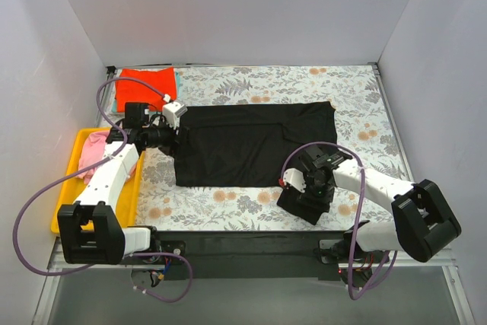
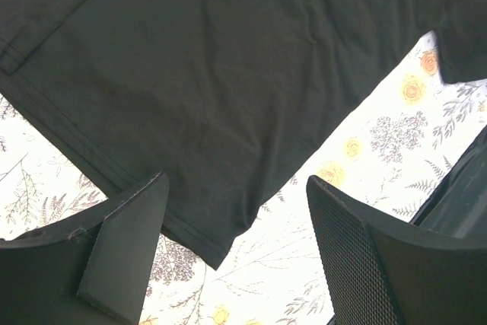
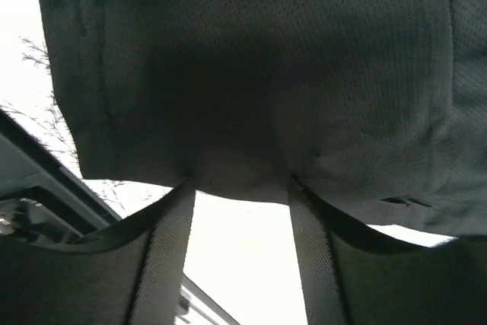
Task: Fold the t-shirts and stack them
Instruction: Fold the tshirt
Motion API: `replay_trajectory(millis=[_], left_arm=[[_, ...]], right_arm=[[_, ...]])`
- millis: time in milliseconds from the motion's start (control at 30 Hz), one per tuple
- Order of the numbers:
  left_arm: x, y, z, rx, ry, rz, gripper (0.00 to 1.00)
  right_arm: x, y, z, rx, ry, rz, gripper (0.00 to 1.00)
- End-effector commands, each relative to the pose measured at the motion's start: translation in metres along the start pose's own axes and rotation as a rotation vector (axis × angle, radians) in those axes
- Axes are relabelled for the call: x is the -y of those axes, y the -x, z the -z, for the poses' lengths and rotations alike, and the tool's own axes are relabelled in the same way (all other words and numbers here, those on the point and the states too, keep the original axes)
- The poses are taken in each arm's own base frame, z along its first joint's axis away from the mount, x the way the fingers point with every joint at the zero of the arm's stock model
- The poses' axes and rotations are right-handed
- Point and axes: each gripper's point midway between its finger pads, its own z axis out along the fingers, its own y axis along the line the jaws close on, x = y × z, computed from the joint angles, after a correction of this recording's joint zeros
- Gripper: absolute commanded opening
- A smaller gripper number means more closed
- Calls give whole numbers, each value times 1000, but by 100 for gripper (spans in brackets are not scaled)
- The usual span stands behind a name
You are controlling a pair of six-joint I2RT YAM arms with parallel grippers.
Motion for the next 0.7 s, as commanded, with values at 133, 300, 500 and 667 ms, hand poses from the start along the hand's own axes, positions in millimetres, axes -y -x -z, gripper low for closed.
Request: replay_trajectory(millis=[133, 300, 500, 667], left_arm=[[-9, -1, -1, -25, 3, -113, 69], [-3, -46, -4, -167, -126, -324, 58], [-3, -79, -5, -238, -205, -521, 49], [-5, -104, -10, -295, -241, -594, 37]], right_arm=[[7, -8, -18, -60, -52, 53, 25], [11, 7, -2, 3, -72, 45, 1], [18, 24, 17, 69, -109, 30, 1], [21, 28, 22, 72, -110, 11, 1]])
